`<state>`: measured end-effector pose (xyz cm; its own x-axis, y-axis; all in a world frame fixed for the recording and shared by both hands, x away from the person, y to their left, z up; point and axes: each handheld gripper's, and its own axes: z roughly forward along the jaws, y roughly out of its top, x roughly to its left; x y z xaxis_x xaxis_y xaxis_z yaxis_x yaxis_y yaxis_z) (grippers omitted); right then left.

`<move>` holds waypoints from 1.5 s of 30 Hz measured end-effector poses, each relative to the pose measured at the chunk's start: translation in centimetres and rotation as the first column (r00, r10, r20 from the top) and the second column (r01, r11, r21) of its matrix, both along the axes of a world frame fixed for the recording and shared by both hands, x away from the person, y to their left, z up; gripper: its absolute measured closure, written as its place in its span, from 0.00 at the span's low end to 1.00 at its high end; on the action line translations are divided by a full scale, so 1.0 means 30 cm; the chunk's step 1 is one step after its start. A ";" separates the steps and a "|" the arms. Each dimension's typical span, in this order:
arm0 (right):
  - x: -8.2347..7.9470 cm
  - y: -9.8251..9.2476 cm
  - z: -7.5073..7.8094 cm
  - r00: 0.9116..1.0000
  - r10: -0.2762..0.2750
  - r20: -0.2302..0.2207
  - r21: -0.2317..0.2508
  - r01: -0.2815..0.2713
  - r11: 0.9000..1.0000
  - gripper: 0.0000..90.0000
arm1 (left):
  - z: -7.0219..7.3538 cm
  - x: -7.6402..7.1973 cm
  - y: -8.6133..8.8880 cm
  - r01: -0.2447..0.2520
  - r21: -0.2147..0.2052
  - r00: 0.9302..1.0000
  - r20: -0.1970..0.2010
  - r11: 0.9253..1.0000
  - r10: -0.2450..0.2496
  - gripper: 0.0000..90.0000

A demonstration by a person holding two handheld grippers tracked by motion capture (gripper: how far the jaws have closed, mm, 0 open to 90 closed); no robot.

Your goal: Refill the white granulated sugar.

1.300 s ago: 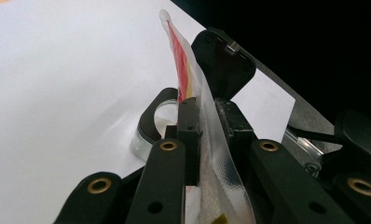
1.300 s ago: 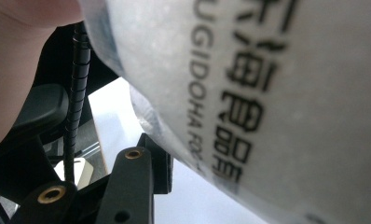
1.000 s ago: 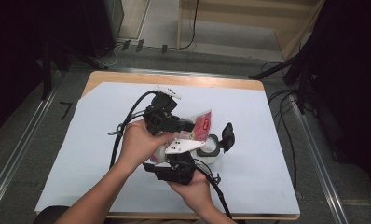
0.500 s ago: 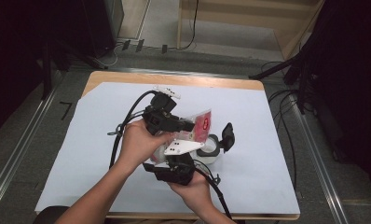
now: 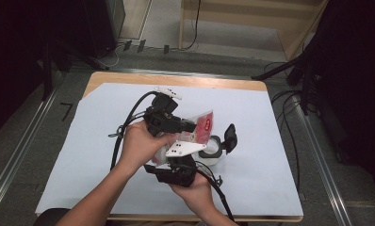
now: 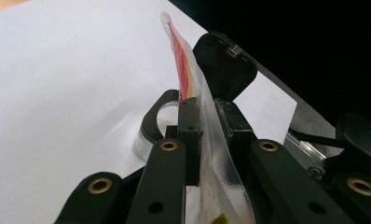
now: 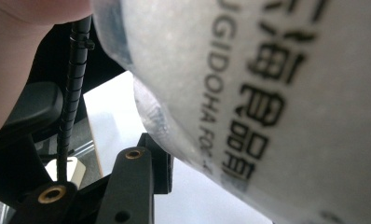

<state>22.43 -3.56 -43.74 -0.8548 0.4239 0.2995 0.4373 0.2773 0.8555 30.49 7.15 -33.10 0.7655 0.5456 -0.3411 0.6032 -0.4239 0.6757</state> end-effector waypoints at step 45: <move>-0.009 -0.012 -0.007 1.000 -0.008 0.009 0.005 0.008 1.000 0.70 | -0.004 -0.014 -0.022 0.014 -0.009 1.000 0.001 1.000 -0.014 0.89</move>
<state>22.16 -3.93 -43.94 -0.8540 0.4294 0.2939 0.4318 0.2696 0.8608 30.07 6.49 -33.23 0.7733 0.5320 -0.3451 0.5966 -0.4259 0.6803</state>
